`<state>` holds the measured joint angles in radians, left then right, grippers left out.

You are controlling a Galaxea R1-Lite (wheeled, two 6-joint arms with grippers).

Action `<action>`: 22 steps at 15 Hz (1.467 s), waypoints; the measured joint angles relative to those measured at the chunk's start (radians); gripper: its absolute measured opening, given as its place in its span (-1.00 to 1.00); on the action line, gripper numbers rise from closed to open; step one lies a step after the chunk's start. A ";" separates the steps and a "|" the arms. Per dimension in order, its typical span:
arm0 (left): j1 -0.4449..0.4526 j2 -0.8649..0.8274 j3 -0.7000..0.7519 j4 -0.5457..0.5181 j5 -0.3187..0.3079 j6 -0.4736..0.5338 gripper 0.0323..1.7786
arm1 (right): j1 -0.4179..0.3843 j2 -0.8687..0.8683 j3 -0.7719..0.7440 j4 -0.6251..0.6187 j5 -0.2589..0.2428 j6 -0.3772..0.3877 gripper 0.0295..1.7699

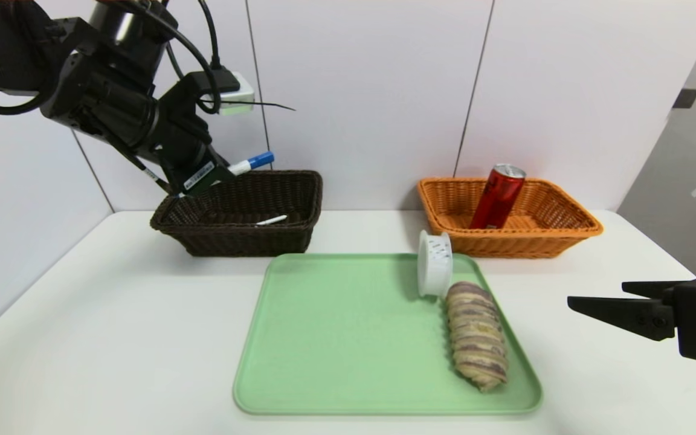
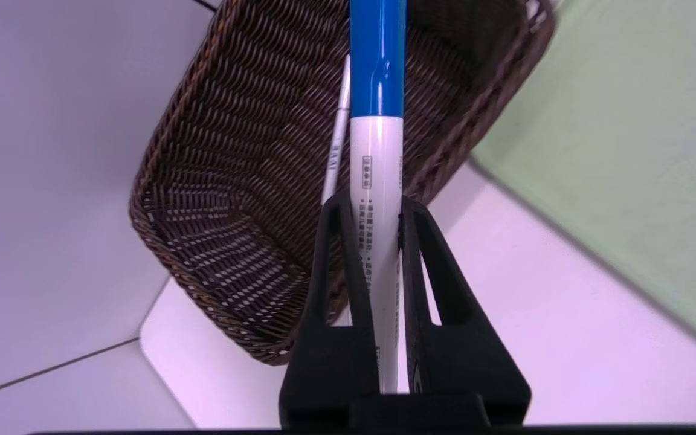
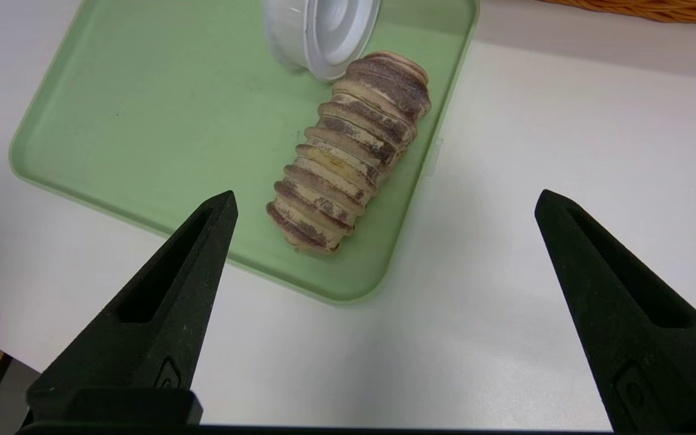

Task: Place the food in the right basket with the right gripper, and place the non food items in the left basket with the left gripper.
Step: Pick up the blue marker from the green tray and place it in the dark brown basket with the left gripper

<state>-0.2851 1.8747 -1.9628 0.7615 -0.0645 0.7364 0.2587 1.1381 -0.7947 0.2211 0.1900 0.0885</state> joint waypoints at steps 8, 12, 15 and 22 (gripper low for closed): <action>0.079 0.192 -0.001 -0.277 0.071 0.130 -0.82 | 0.005 -0.011 0.001 0.001 -0.009 -0.003 0.92; 0.092 0.262 -0.001 -0.290 0.087 0.121 -0.83 | 0.005 -0.026 0.008 0.004 -0.010 -0.001 0.92; 0.101 0.288 -0.005 -0.305 0.088 0.120 -0.82 | 0.005 -0.036 0.010 0.006 -0.010 -0.002 0.92; 0.103 0.297 -0.008 -0.321 0.089 0.074 0.05 | 0.005 -0.045 0.013 0.002 -0.010 0.000 0.92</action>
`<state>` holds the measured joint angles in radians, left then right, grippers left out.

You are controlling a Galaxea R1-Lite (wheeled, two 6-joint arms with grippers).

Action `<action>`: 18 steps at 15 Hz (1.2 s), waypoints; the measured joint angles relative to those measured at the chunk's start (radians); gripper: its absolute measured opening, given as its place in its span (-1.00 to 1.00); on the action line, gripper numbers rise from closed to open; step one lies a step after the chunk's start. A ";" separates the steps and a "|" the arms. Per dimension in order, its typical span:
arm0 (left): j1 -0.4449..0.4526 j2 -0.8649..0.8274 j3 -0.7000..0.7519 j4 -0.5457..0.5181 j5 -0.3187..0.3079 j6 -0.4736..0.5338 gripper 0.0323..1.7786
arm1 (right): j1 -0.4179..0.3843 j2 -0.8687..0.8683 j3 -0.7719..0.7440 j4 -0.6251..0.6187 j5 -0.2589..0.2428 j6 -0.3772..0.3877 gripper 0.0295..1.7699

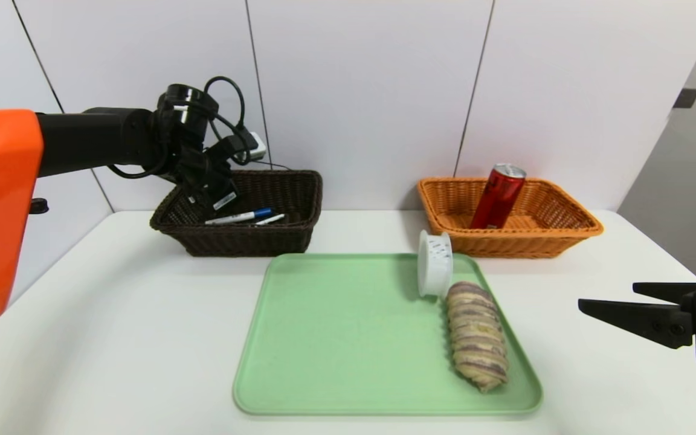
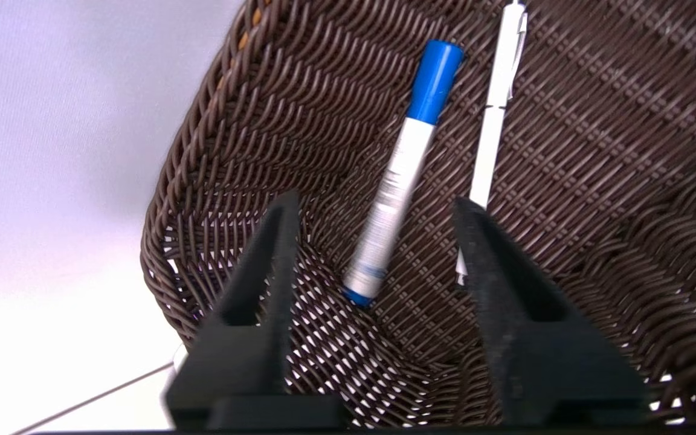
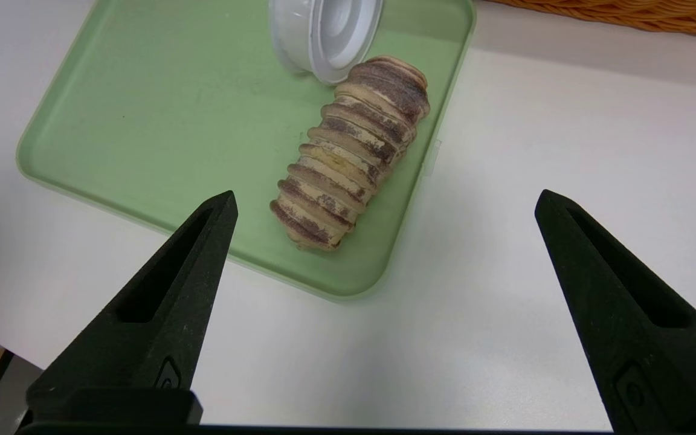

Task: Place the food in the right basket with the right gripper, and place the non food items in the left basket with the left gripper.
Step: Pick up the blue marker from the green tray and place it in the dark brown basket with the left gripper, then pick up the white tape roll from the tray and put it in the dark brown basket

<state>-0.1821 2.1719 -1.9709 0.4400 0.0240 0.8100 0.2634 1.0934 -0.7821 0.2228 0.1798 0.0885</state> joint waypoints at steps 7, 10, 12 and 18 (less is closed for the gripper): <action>-0.033 -0.082 0.000 0.054 -0.002 -0.410 0.56 | -0.007 -0.001 0.000 0.000 0.000 0.004 0.92; -0.098 -0.150 0.001 0.161 -0.001 -0.655 0.68 | -0.007 -0.002 0.002 0.000 0.000 0.006 0.92; -0.167 -0.198 0.005 0.214 0.007 -0.764 0.73 | -0.007 -0.002 0.003 0.000 0.002 0.008 0.92; -0.448 -0.257 0.009 0.261 0.168 -0.950 0.83 | -0.008 -0.003 0.014 -0.001 0.004 0.009 0.92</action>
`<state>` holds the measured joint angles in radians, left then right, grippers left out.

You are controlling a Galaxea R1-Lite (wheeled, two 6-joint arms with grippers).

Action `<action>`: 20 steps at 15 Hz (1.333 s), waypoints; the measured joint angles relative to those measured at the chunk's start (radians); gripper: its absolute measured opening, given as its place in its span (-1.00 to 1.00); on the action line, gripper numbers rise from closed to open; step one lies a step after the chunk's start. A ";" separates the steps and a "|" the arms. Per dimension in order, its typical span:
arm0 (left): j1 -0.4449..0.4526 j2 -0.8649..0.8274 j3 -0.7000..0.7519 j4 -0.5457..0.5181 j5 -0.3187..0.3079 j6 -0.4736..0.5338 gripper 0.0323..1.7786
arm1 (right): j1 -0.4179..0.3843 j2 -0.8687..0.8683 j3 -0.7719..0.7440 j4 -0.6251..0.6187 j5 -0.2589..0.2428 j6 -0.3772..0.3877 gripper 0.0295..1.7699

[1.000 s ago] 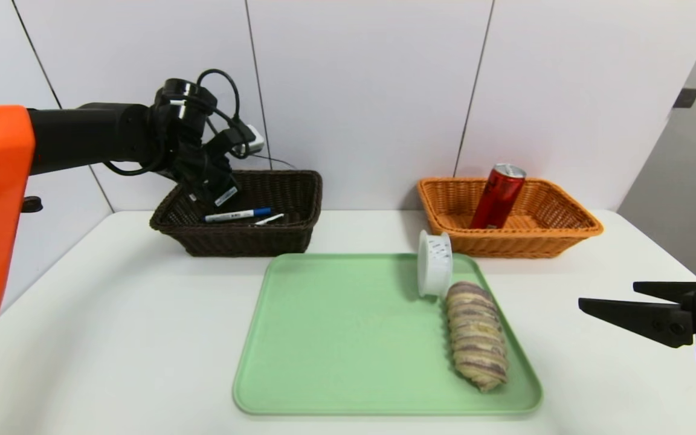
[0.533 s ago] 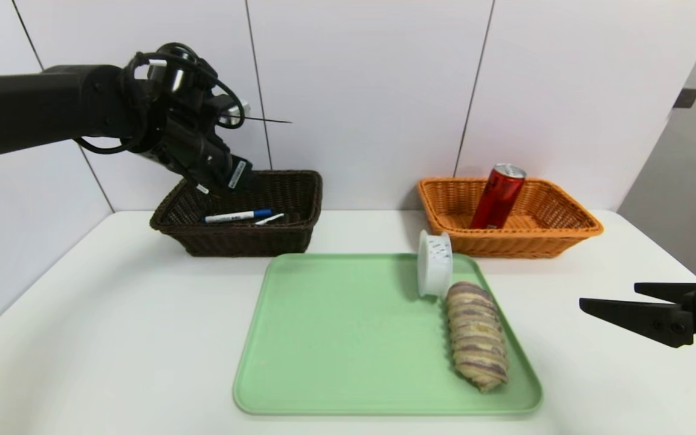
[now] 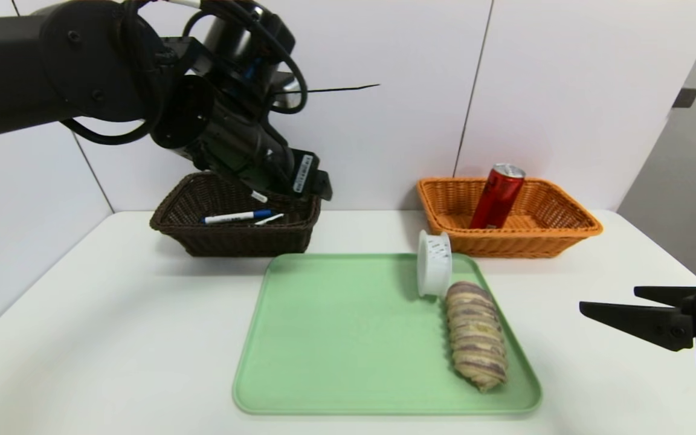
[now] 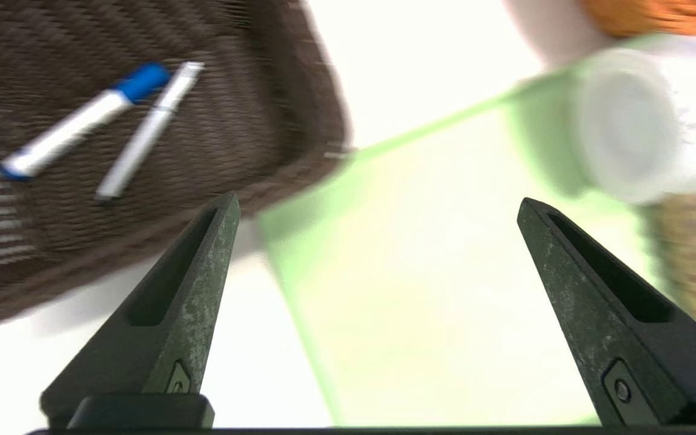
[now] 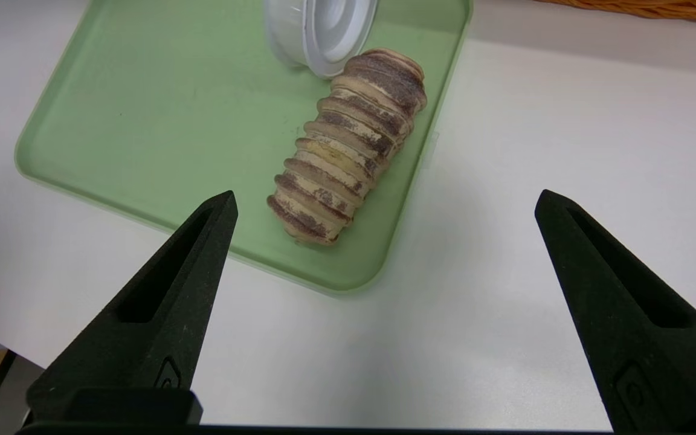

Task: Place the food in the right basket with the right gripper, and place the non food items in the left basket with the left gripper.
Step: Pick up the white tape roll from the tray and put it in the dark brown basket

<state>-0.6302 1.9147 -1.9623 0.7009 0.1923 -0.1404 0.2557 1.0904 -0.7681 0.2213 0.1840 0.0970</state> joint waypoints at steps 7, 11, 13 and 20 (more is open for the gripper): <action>-0.230 0.066 -0.006 -0.016 0.010 -0.198 0.88 | 0.000 -0.013 0.023 0.000 0.000 0.000 0.92; -0.290 0.129 -0.009 -0.076 0.023 -0.224 0.89 | -0.002 -0.015 0.036 0.000 -0.002 0.001 0.92; -0.311 0.161 -0.009 -0.112 0.037 -0.225 0.90 | -0.002 -0.015 0.040 0.000 -0.003 0.000 0.92; -0.328 0.275 -0.010 -0.238 0.068 -0.201 0.90 | -0.003 -0.015 0.052 0.000 -0.003 0.001 0.92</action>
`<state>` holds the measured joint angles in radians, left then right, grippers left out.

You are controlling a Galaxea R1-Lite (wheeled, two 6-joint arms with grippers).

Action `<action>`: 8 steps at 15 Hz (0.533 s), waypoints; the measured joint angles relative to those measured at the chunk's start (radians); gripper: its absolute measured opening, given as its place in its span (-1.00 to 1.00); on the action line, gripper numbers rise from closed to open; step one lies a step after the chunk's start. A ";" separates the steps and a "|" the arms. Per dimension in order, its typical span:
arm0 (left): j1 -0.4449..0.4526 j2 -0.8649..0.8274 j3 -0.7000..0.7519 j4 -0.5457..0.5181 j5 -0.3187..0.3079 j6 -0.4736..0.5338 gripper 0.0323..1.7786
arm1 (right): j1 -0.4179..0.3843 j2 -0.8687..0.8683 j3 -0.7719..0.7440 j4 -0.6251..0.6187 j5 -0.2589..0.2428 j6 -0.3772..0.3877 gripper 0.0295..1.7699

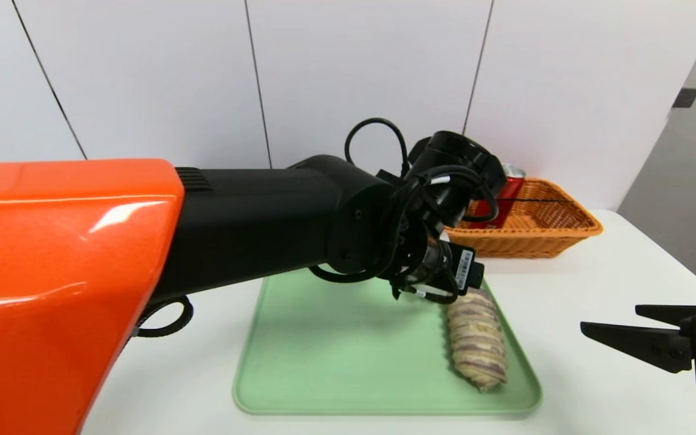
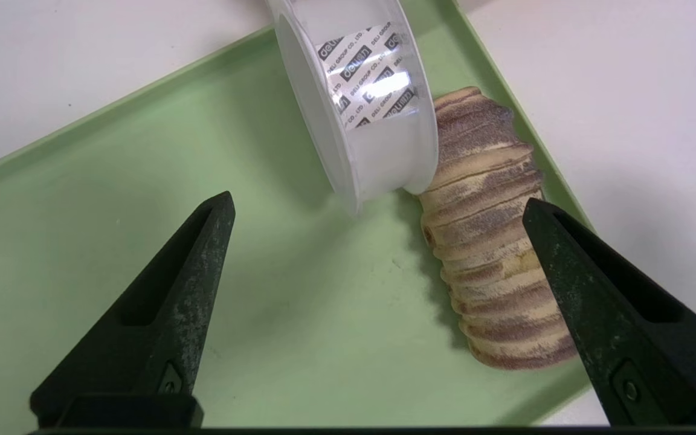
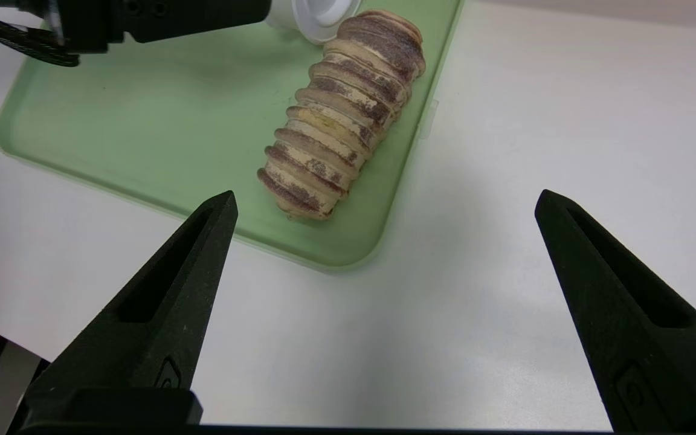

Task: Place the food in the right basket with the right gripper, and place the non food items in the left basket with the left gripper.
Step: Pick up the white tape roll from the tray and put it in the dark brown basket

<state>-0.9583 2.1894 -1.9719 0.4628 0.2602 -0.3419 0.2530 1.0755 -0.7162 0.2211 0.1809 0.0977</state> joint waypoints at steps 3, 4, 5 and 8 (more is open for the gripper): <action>0.000 0.030 -0.001 -0.050 0.020 0.034 0.90 | -0.002 0.001 0.007 0.000 0.000 0.000 0.92; 0.000 0.037 -0.002 -0.072 0.021 0.045 0.90 | -0.003 0.001 0.007 0.000 0.000 0.000 0.92; 0.000 0.043 -0.002 -0.097 0.021 0.056 0.90 | -0.003 0.001 0.009 0.000 0.000 0.000 0.92; 0.003 0.062 -0.002 -0.148 0.021 0.098 0.90 | -0.004 0.001 0.009 0.000 0.000 0.000 0.92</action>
<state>-0.9557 2.2515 -1.9743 0.3145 0.2817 -0.2443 0.2491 1.0770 -0.7077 0.2213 0.1813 0.0981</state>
